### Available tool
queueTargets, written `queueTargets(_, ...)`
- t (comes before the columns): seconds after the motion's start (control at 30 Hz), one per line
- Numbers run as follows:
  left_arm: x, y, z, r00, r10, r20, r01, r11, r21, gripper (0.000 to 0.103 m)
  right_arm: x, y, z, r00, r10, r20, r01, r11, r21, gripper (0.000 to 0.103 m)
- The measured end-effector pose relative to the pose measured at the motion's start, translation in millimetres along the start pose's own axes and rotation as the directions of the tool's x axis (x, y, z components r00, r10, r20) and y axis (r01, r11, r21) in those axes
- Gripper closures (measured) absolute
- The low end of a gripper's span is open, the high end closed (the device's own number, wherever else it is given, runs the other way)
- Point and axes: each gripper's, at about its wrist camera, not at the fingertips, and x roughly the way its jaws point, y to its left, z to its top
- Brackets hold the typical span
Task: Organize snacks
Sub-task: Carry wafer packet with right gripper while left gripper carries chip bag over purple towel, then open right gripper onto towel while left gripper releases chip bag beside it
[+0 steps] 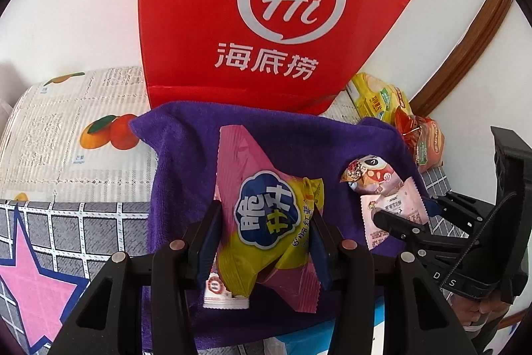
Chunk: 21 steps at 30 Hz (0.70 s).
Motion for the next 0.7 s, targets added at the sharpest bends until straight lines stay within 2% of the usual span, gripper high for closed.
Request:
queueTargets(0.23,4.7,-4.3,-0.3,1.0,0.018,-0.014,-0.017,1.0,0.013,0.056,2.2,0.7,0.1,0.999,-0.049,-0.002,0.049,0.999,-0.013,0.057)
queueTargets(0.33,9.6,-5.3,-0.4,0.999,0.043,-0.029,-0.043,0.999,0.012,0.056,5.3,5.4,0.2,0.995,-0.1,-0.006,0.1,0.994,-0.043,0.056)
queueTargets(0.47,15.0,-8.4,-1.9,0.998,0.037,-0.05,-0.036,0.999,0.02,0.054,8.1,6.4,0.6,0.987,-0.161,-0.01,0.16,0.985,-0.063,0.055)
queueTargets(0.63,19.5,-15.2,-1.3,0.997,0.048,-0.068,-0.046,0.999,0.026,0.046,5.1,2.2,1.5,0.988,-0.156,-0.004,0.155,0.987,-0.048,0.04)
queueTargets(0.7,17.2,-16.3,-0.7,0.997,0.025,-0.067,-0.024,0.999,0.021,0.038,2.0,3.4,0.5,0.989,-0.147,0.004,0.147,0.988,-0.045,0.038)
